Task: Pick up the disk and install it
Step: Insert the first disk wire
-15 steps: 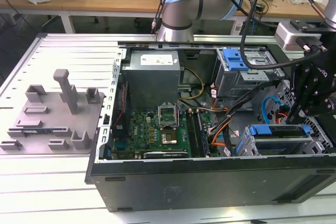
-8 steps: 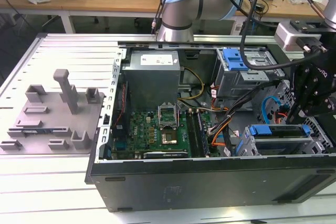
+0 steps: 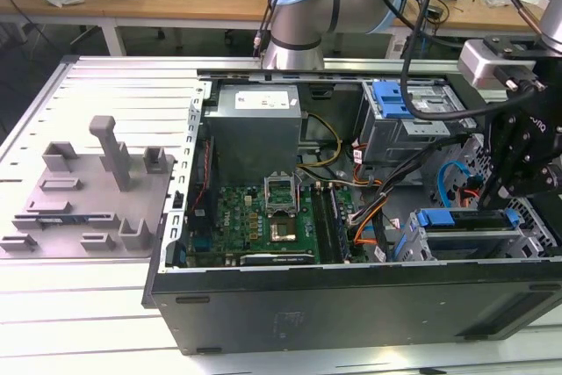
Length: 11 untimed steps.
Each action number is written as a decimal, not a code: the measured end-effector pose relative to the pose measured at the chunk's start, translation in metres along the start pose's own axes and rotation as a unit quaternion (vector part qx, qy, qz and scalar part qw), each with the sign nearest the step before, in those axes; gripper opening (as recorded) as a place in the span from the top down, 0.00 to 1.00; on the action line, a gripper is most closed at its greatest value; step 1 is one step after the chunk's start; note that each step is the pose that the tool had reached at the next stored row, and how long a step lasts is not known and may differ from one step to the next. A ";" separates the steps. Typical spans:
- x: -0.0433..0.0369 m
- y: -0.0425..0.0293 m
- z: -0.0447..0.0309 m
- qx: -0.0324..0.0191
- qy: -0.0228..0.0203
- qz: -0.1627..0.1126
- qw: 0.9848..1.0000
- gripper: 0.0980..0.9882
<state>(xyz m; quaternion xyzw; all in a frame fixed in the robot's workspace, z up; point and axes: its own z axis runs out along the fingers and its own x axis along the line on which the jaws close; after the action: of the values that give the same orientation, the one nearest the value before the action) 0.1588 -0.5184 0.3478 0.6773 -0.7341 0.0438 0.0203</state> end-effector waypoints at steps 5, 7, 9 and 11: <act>0.0001 0.0000 0.0015 0.000 0.000 0.000 1.000 0.92; 0.0001 0.0001 0.0020 0.000 0.000 0.000 1.000 0.92; 0.0000 0.0001 0.0026 0.000 0.000 0.000 1.000 0.92; 0.0000 0.0001 0.0032 0.000 0.000 0.000 1.000 0.92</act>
<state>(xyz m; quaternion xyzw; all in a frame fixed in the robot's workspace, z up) 0.1588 -0.5187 0.3446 0.6773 -0.7342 0.0438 0.0203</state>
